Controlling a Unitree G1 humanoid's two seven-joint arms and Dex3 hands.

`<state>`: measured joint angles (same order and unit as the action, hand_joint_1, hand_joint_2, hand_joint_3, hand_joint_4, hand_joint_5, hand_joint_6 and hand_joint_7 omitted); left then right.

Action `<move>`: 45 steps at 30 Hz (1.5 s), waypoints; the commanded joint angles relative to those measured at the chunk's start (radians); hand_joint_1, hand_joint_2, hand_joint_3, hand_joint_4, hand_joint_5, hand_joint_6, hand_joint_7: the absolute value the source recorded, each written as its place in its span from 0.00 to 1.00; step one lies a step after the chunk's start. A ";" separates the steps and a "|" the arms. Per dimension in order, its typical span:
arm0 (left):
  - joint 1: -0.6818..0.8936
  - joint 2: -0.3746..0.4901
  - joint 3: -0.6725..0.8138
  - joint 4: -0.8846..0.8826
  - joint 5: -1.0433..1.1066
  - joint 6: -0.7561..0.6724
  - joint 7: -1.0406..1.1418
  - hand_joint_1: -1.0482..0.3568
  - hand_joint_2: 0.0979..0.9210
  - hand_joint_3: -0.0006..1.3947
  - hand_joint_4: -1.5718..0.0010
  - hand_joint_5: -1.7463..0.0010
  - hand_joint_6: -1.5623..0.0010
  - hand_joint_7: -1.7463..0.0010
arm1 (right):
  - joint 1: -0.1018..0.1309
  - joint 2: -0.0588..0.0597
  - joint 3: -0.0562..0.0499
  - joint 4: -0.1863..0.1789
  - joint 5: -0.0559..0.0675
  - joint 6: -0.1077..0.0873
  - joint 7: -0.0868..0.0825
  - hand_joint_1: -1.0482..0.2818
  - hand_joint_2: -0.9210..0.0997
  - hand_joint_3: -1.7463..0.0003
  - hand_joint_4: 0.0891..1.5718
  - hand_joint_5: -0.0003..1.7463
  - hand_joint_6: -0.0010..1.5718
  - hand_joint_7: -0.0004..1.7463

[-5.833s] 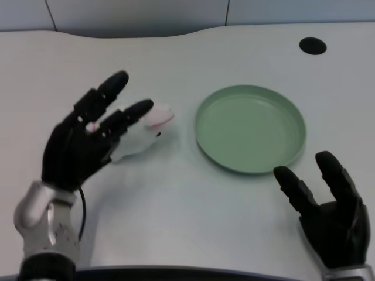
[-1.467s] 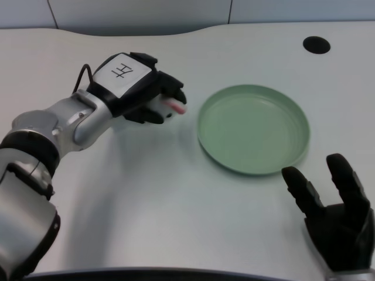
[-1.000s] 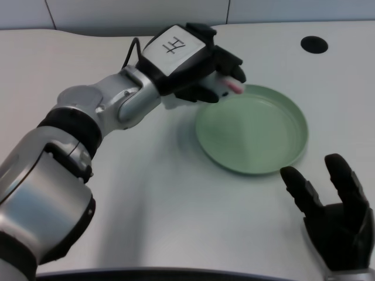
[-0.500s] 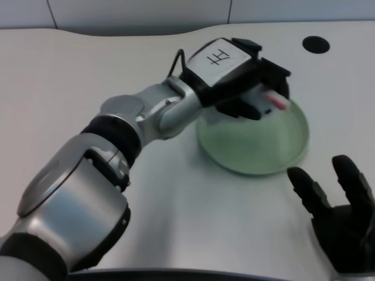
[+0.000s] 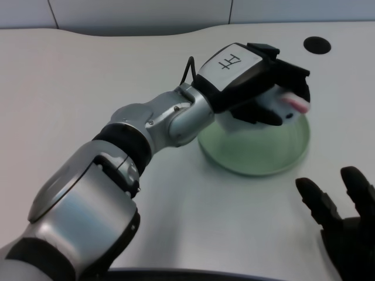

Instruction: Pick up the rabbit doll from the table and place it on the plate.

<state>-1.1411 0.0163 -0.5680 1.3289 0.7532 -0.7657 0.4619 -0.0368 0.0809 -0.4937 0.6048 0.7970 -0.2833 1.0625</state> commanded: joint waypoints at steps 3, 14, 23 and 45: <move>-0.005 -0.002 -0.026 0.004 0.021 0.070 -0.016 0.58 0.92 0.00 0.58 0.18 0.45 0.58 | 0.020 0.080 0.009 -0.008 0.019 -0.019 -0.005 0.19 0.00 0.91 0.56 0.01 0.56 0.00; -0.019 0.025 -0.087 -0.009 0.082 0.201 -0.039 0.28 0.85 0.00 1.00 0.84 0.83 0.96 | 0.013 0.066 0.010 -0.009 0.028 -0.016 -0.009 0.20 0.00 0.91 0.56 0.00 0.56 0.00; -0.007 0.029 -0.059 -0.008 0.048 0.173 -0.042 0.25 0.90 0.01 0.99 0.82 0.81 0.96 | 0.009 0.066 0.011 0.007 0.034 -0.024 0.003 0.20 0.00 0.90 0.56 0.00 0.56 0.00; 0.174 0.102 0.252 -0.062 -0.292 -0.068 -0.245 0.22 1.00 0.07 1.00 0.77 0.82 0.99 | -0.012 0.042 0.029 0.035 0.034 0.005 0.005 0.20 0.00 0.92 0.57 0.00 0.56 0.00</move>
<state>-0.9730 0.1216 -0.3193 1.2752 0.4655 -0.8222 0.2263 -0.0394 0.0767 -0.4657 0.6321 0.8258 -0.2828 1.0617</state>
